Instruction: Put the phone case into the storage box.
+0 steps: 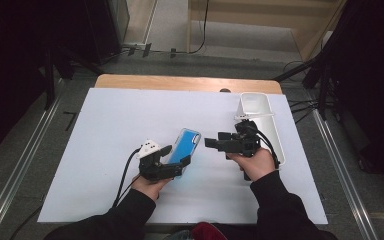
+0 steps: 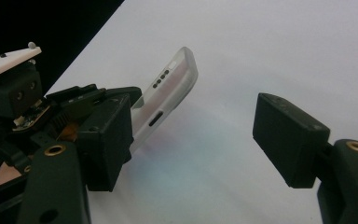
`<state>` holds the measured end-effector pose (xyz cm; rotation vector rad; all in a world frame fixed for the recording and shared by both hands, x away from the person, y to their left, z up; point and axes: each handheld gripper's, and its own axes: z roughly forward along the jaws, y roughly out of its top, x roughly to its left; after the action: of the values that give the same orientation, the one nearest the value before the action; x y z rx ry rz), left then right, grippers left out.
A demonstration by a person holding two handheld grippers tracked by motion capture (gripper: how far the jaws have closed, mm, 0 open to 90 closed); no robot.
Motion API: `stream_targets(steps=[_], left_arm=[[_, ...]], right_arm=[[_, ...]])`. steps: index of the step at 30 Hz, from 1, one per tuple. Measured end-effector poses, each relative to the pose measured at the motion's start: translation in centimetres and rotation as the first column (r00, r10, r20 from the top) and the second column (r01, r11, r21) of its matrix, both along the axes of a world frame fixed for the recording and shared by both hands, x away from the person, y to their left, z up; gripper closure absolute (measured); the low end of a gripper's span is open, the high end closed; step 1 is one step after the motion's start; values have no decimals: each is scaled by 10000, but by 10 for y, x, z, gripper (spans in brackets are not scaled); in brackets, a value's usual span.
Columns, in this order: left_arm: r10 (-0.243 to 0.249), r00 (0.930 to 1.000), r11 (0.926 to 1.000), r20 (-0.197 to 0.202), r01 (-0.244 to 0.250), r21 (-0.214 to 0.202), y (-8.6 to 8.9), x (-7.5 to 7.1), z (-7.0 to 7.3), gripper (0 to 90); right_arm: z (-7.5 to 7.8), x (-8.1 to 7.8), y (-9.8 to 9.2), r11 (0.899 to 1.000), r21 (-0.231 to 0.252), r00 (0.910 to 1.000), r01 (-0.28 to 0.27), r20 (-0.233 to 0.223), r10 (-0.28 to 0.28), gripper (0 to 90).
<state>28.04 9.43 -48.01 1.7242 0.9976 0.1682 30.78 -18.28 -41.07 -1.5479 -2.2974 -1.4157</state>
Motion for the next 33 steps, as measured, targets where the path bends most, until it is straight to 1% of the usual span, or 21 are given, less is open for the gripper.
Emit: stream_targets(steps=[3,5,6,8,9,10,11,13,20,24,26,29,31,32,33], left_arm=[[-89,9999,9999,47,89,64,-1,-1,0,163],[-40,9999,10000,101,40,34,-2,-1,0,163],[-54,9999,10000,130,54,-58,-2,-1,-1,163],[-59,9998,9999,170,62,-154,-3,-2,-1,163],[-74,9998,9998,164,78,-203,-3,-2,0,163],[-89,9999,9995,130,92,-293,-3,-2,-1,163],[-89,9999,9995,130,92,-293,-3,-2,-1,163],[-118,9999,9993,11,118,-352,-4,-2,-1,163],[-157,9998,9984,-153,149,-537,-6,-2,-3,163],[-144,9997,9987,-200,134,-496,-8,-2,-4,163],[-151,9997,9987,-207,141,-491,-11,-3,-5,163],[-172,9998,9988,-139,165,-470,-13,-5,-7,163],[-171,9998,9983,-81,166,-550,-15,-6,-7,163],[-168,9998,9983,-64,164,-563,-15,-6,-8,163],[-153,9999,9983,-57,149,-565,-15,-6,-8,163]], right_arm=[[0,3,2,10000,-43,10000,-21,-40,21,275],[0,3,3,10000,-4,10000,10,-93,-10,276],[0,5,5,10000,33,9998,12,-203,-11,280],[-1,6,5,10000,38,9998,-14,-181,15,280],[-2,8,7,10000,87,9997,16,-256,-13,283],[-2,9,7,9999,108,9993,13,-362,-9,285],[-2,9,7,9999,108,9993,13,-362,-9,285],[-3,13,9,9997,227,9981,16,-620,-2,291],[-6,16,11,9997,220,9974,45,-723,-29,298],[-9,19,12,9996,269,9969,45,-785,-24,305],[-9,21,12,9994,341,9960,19,-891,11,308],[-10,22,13,9993,370,9951,13,-990,24,309],[-11,24,14,9993,379,9946,31,-1039,9,315],[-13,25,14,9989,477,9927,30,-1210,28,325],[-13,25,14,9989,477,9927,30,-1210,28,325]])
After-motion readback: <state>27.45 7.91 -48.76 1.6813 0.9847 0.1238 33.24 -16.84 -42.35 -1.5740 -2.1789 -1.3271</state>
